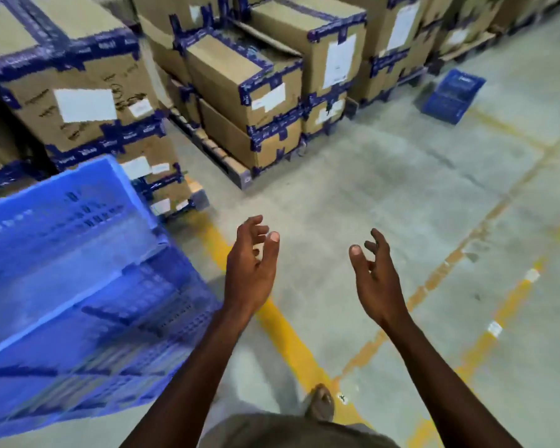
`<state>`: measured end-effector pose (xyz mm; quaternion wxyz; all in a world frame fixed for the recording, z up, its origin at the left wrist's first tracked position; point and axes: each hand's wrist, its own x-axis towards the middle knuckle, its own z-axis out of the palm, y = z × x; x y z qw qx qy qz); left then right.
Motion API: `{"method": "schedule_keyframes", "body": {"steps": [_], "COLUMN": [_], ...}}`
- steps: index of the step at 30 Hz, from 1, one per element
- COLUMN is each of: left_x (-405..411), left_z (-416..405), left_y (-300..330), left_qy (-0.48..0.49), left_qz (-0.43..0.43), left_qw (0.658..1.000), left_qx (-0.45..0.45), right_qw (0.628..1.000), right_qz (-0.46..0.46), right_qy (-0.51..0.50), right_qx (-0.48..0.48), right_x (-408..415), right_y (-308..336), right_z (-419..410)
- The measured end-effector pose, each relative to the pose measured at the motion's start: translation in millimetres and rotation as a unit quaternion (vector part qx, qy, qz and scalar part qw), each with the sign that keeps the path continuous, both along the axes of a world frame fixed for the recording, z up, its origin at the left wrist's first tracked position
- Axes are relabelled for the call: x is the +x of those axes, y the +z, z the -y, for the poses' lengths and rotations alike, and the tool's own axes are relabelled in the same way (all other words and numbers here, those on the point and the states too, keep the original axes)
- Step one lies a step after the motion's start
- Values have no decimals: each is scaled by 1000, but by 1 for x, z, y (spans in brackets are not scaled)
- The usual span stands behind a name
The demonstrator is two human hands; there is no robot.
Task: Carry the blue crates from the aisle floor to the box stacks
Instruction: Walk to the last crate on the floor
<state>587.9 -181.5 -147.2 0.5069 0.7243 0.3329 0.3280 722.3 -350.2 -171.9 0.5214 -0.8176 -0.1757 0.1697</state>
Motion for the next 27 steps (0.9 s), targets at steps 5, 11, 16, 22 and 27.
{"method": "schedule_keyframes", "body": {"steps": [5,11,16,22,27], "left_x": [127,290,453,641,797], "left_z": [65,113,152,208,246], "left_y": [-7,-32,-64,-61,-50], "left_qy": [-117,-226,-282,-363,-415], "left_qz": [-54,-123,-141,-180,-197], "left_qw": [992,966,949,913,887], "left_qx": [-15,-19,-27,-52,-41], "right_qw": [995,975,961,948,931], "right_qz": [-2,-24,-46,-78,-95], "right_qy": [-93,-222,-270,-303,-351], "right_qx": [-19,-7,-36,-51,-38], "right_x": [99,225,357,516,654], "right_y": [-1,-21,-52,-50,-50], "right_z": [98,188,236,279,315]}}
